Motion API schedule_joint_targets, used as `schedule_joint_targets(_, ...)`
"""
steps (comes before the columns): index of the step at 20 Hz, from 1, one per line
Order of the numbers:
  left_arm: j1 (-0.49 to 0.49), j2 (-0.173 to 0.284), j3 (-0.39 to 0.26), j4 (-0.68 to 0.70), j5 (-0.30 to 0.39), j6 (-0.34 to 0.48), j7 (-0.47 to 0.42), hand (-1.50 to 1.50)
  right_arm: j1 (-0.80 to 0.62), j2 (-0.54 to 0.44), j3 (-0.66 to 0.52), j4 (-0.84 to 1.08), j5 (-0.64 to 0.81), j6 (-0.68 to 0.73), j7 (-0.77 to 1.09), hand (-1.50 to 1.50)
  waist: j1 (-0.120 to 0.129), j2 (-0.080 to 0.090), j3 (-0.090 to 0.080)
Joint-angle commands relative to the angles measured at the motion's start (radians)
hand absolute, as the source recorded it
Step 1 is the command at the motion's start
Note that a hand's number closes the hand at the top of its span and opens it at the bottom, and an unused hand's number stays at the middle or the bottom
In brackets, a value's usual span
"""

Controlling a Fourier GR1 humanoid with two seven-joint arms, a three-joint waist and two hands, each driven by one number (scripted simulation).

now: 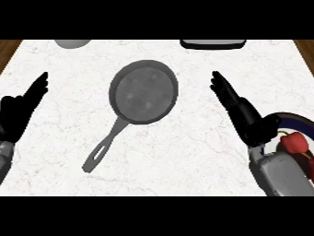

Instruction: Pick the bell pepper from the plate and place it in the pan

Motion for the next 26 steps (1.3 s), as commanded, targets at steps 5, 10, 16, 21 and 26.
schedule_joint_targets(5,0.08,0.002,0.081,0.047,-0.012,0.11,0.056,0.0,-0.008,-0.269,-0.05,-0.094,-0.151,0.486,-0.182,-1.5,0.003,0.005,-0.01)
schedule_joint_targets(10,0.131,-0.031,0.095,0.089,0.007,0.143,0.074,0.0,0.055,-0.343,-0.323,0.02,0.08,0.097,-0.306,1.5,-0.062,0.012,-0.006)
schedule_joint_targets(16,0.127,-0.027,0.116,0.07,0.02,0.115,0.075,0.0,0.209,-0.423,-0.461,0.216,-0.094,0.492,-0.78,-1.5,-0.015,0.01,-0.009)
schedule_joint_targets(21,0.16,-0.08,0.081,0.04,-0.023,0.135,0.063,0.0,0.241,-0.531,-0.455,0.23,0.07,0.496,-0.883,-1.5,-0.011,0.007,-0.012)
schedule_joint_targets(26,0.141,-0.064,0.112,0.074,-0.016,0.123,0.055,0.0,0.209,-0.668,-0.417,0.096,0.234,0.361,-0.697,-1.5,-0.012,0.006,-0.015)
